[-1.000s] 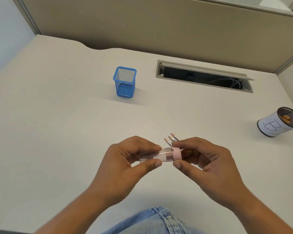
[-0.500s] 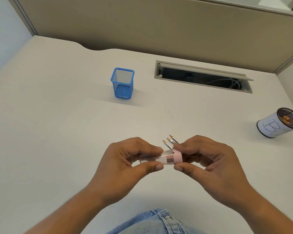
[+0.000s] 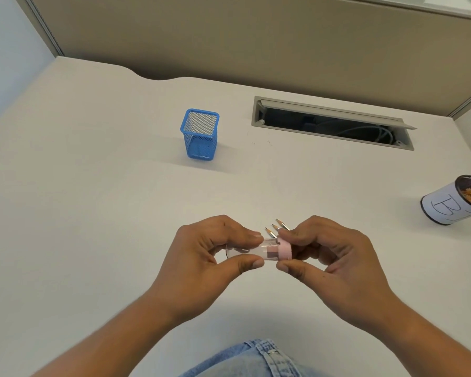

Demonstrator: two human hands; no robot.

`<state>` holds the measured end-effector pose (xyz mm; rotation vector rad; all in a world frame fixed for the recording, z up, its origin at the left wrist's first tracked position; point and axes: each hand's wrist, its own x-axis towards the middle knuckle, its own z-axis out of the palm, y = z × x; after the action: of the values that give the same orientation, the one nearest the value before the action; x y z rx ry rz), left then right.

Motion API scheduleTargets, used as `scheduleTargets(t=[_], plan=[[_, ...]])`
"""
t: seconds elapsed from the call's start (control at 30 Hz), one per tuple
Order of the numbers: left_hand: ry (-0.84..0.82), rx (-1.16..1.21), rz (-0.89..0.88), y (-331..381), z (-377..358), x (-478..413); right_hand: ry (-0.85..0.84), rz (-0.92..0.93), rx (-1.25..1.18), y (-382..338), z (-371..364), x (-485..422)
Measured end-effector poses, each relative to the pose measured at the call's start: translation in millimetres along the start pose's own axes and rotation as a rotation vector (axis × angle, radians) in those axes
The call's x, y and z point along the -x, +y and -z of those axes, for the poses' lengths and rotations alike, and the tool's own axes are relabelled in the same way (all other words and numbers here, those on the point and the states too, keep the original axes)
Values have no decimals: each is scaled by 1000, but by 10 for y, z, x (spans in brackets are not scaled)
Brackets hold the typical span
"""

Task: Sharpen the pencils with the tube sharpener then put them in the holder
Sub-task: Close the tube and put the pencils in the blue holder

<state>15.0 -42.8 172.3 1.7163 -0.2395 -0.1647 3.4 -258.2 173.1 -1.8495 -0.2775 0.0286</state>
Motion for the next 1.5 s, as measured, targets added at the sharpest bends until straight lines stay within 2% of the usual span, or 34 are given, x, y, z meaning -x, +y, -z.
scheduleTargets(t=[0.17,0.43,0.7,0.93,1.3,1.5], plan=[[-31,40,18,22,12,-77,-1,40,-29,9,29,-25],[-66,40,64,40,91,-127,17,141,106,-15,27,-36],[-43,15,24,55,120,-80,14,98,139,-103,3,-16],[15,-100,-121,83,91,-19,-1,-219,-97,-230,-5,-37],[8,-56,-181,37,43,44,-42,-313,-264,-292,25,-36],[-30,-53,-165,-75,27,23,-73,-375,-226,-186,37,-48]])
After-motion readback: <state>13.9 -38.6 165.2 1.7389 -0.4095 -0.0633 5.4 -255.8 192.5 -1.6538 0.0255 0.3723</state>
